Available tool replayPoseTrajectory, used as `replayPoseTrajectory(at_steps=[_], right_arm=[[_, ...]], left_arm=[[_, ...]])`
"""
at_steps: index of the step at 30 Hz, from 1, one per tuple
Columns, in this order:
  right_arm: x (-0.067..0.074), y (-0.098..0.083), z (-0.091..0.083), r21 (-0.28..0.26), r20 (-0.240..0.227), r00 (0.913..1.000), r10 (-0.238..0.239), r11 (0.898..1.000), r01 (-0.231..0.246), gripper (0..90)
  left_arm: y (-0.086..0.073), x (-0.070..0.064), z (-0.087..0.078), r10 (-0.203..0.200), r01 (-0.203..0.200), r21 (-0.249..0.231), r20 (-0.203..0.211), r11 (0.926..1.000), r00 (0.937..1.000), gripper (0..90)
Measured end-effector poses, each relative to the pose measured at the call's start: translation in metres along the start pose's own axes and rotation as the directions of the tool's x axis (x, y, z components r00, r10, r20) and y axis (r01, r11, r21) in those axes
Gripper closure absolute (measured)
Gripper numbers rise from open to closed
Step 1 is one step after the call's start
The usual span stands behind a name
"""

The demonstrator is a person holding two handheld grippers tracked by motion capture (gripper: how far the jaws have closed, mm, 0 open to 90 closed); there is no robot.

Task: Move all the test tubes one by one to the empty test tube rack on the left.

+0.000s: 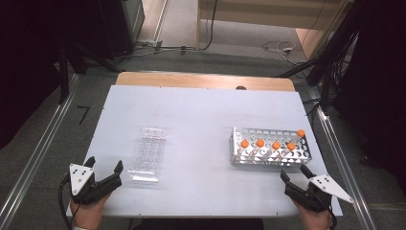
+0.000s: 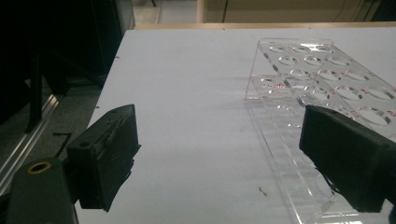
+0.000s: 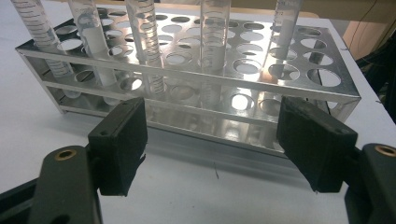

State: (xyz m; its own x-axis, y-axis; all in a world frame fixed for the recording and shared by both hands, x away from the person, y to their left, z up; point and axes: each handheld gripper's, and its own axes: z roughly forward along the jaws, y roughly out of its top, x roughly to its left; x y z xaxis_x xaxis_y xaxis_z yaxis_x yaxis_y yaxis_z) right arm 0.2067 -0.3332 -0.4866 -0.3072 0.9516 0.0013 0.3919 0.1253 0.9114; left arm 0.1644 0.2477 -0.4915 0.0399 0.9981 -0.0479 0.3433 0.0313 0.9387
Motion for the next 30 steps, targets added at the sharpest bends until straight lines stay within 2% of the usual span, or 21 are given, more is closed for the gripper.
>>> replayPoseTrajectory(at_steps=[17,24,30], right_arm=[[0.000,0.003,-0.001,-0.005,0.000,1.0000,0.007,1.000,-0.007,23.2],[-0.001,0.010,0.002,-0.018,0.002,0.9997,0.023,1.000,-0.023,23.4],[-0.001,0.015,0.007,-0.019,0.010,0.9998,0.018,1.000,-0.018,23.4]], left_arm=[[0.001,-0.002,-0.002,-0.004,0.004,-0.017,-0.007,0.9998,1.0000,11.7],[0.001,-0.002,-0.002,-0.006,0.006,-0.020,-0.007,0.9998,1.0000,11.7],[0.002,-0.002,-0.003,-0.009,0.009,-0.025,-0.013,0.9996,0.9999,11.7]])
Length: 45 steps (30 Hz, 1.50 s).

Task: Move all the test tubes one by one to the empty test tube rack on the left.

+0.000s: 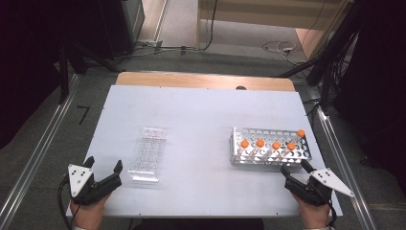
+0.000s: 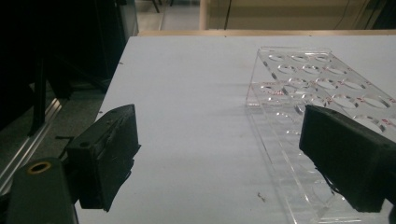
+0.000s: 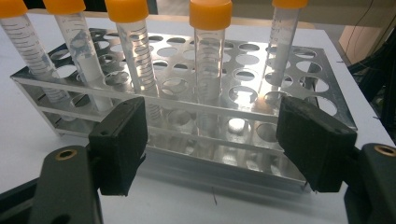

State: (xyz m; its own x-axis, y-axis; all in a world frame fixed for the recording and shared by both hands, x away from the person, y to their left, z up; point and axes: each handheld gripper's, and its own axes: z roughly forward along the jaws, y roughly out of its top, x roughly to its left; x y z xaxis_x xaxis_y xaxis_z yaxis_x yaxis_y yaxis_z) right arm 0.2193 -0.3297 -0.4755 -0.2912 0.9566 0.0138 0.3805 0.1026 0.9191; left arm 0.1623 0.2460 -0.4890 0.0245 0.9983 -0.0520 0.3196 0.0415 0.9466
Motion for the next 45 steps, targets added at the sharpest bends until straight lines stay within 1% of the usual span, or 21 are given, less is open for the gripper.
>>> replayPoseTrajectory(at_steps=[1,8,20,24,26,30,33,34,35,40,45], right_arm=[[0.000,0.001,0.001,-0.002,0.002,1.0000,-0.006,1.000,0.006,23.5],[-0.003,0.006,0.006,-0.006,0.015,0.9999,-0.003,1.000,0.004,24.9],[-0.003,0.012,0.014,-0.013,0.007,1.0000,-0.006,1.000,0.006,28.3],[-0.003,0.015,0.018,-0.008,0.001,1.0000,-0.003,1.000,0.003,32.6],[-0.003,0.016,0.020,-0.006,-0.007,1.0000,-0.003,1.000,0.003,37.2],[-0.004,0.018,0.024,0.001,-0.021,0.9998,0.000,1.000,0.000,43.5],[-0.004,0.018,0.026,0.004,-0.022,0.9998,0.002,1.000,-0.001,48.2],[-0.004,0.018,0.026,0.004,-0.022,0.9998,0.002,1.000,-0.001,48.2],[-0.005,0.018,0.027,0.007,-0.028,0.9996,-0.001,1.000,0.001,50.7],[-0.005,0.017,0.028,0.008,-0.030,0.9995,-0.007,1.000,0.007,56.5],[-0.005,0.016,0.029,0.013,-0.033,0.9994,-0.006,1.000,0.006,60.0]], left_arm=[[0.000,0.000,0.000,0.000,0.000,0.000,0.000,1.0000,1.0000,11.7],[0.000,-0.001,0.000,0.002,-0.002,-0.006,-0.003,1.0000,1.0000,11.7],[0.000,-0.001,0.000,0.003,-0.003,-0.008,-0.003,1.0000,1.0000,11.7],[0.000,0.000,0.000,-0.001,0.001,-0.006,0.000,1.0000,1.0000,11.7],[0.000,0.000,0.000,-0.002,0.002,-0.007,0.001,1.0000,1.0000,11.7],[0.000,0.000,0.000,0.000,0.000,-0.006,0.002,1.0000,1.0000,11.7],[0.000,0.000,0.000,-0.003,0.003,-0.006,0.001,1.0000,1.0000,11.7],[0.001,0.000,0.000,-0.003,0.003,-0.006,0.001,1.0000,1.0000,11.7],[0.001,0.000,-0.001,-0.003,0.003,-0.006,0.001,1.0000,1.0000,11.7],[0.000,0.000,0.000,-0.003,0.003,-0.005,0.001,1.0000,1.0000,11.7],[0.000,0.000,0.000,-0.002,0.002,-0.004,0.000,1.0000,1.0000,11.7]])
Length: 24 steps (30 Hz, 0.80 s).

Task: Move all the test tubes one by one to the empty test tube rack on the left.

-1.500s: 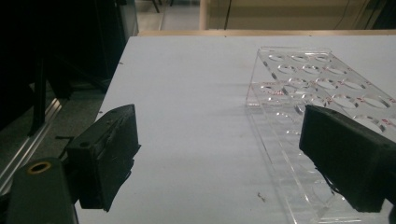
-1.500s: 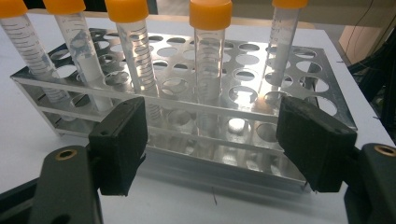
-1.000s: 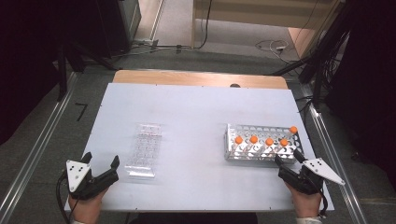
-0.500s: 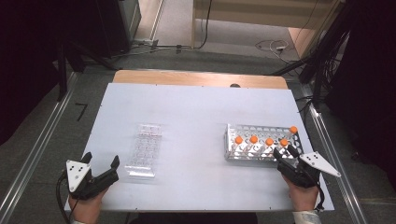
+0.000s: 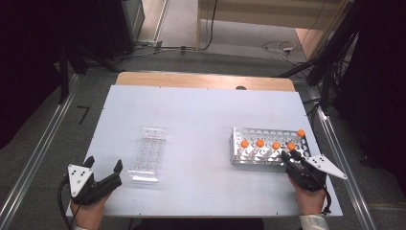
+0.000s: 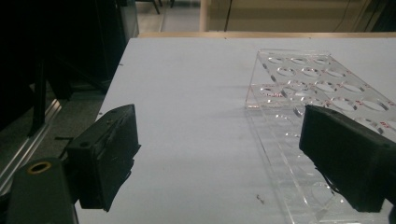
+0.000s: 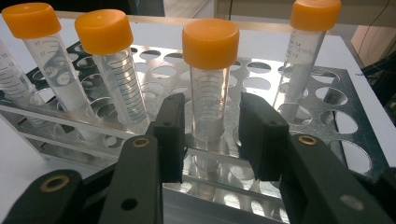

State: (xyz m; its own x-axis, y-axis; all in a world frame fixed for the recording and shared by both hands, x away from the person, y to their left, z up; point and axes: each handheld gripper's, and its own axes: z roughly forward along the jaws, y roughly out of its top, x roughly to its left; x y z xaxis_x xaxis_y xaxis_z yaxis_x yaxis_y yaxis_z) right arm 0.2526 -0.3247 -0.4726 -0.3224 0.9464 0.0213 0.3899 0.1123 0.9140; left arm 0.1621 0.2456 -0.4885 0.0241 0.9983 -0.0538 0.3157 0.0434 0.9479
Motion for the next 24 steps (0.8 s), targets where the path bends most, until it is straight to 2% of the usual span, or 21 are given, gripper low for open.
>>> replayPoseTrajectory(at_steps=[9,10,14,22,24], right_arm=[[0.001,0.003,0.006,-0.007,0.006,0.9999,-0.008,1.000,0.008,66.9],[0.002,0.003,0.007,-0.009,0.007,0.9999,-0.008,1.000,0.008,70.4],[0.003,0.003,0.007,-0.012,0.011,0.9997,-0.020,1.000,0.021,71.4],[0.002,0.011,-0.003,-0.058,0.006,1.0000,-0.008,0.998,0.008,71.4],[0.003,0.016,-0.009,-0.088,0.003,1.0000,0.001,0.996,0.000,71.5]], left_arm=[[0.000,0.000,0.000,-0.001,0.001,-0.001,0.001,1.0000,1.0000,11.7],[0.000,0.000,0.000,-0.002,0.002,-0.001,0.001,1.0000,1.0000,11.7],[0.000,0.001,0.000,-0.003,0.003,-0.002,0.001,1.0000,1.0000,11.7],[0.000,0.001,-0.001,-0.002,0.002,-0.007,-0.001,1.0000,1.0000,11.7],[0.001,0.001,-0.001,-0.001,0.001,-0.008,-0.001,1.0000,1.0000,11.7]])
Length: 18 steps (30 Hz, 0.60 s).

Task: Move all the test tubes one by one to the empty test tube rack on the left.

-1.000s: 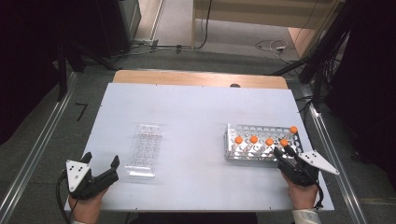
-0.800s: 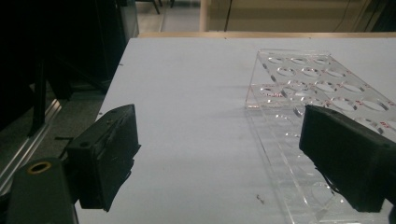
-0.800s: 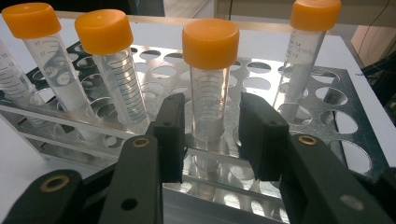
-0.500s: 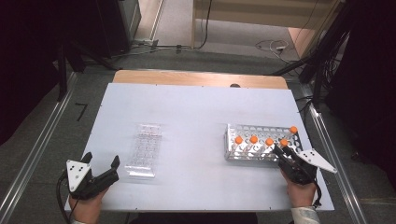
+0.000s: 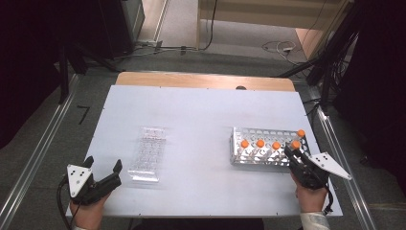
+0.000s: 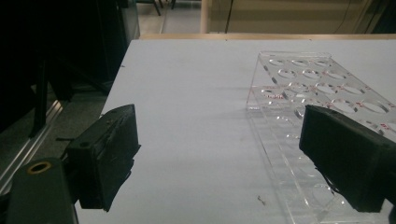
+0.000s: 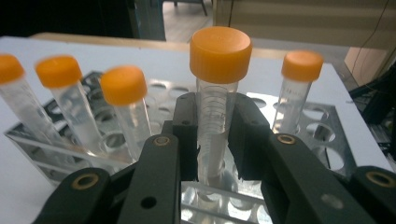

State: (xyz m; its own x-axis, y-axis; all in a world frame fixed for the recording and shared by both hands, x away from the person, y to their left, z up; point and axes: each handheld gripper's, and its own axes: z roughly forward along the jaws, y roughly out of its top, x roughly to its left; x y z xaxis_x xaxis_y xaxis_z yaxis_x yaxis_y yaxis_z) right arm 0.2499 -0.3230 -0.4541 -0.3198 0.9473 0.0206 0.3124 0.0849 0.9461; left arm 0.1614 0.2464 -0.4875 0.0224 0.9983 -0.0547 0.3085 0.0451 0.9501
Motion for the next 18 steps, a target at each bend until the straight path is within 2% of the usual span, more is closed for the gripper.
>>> replayPoseTrajectory(at_steps=[3,11,18], right_arm=[[-0.001,0.007,-0.007,-0.036,0.000,1.0000,0.005,0.999,-0.005,71.5],[0.003,0.017,-0.025,-0.084,-0.014,0.9999,0.005,0.996,-0.006,71.6],[0.012,0.016,-0.035,-0.074,-0.055,0.9985,-0.009,0.997,0.005,71.6]], left_arm=[[0.000,0.000,0.000,0.000,0.000,0.000,0.002,1.0000,1.0000,11.7],[0.001,-0.001,-0.001,0.003,-0.003,-0.007,0.003,1.0000,1.0000,11.7],[0.002,-0.004,-0.002,0.007,-0.007,-0.014,0.013,0.9999,0.9999,11.7]])
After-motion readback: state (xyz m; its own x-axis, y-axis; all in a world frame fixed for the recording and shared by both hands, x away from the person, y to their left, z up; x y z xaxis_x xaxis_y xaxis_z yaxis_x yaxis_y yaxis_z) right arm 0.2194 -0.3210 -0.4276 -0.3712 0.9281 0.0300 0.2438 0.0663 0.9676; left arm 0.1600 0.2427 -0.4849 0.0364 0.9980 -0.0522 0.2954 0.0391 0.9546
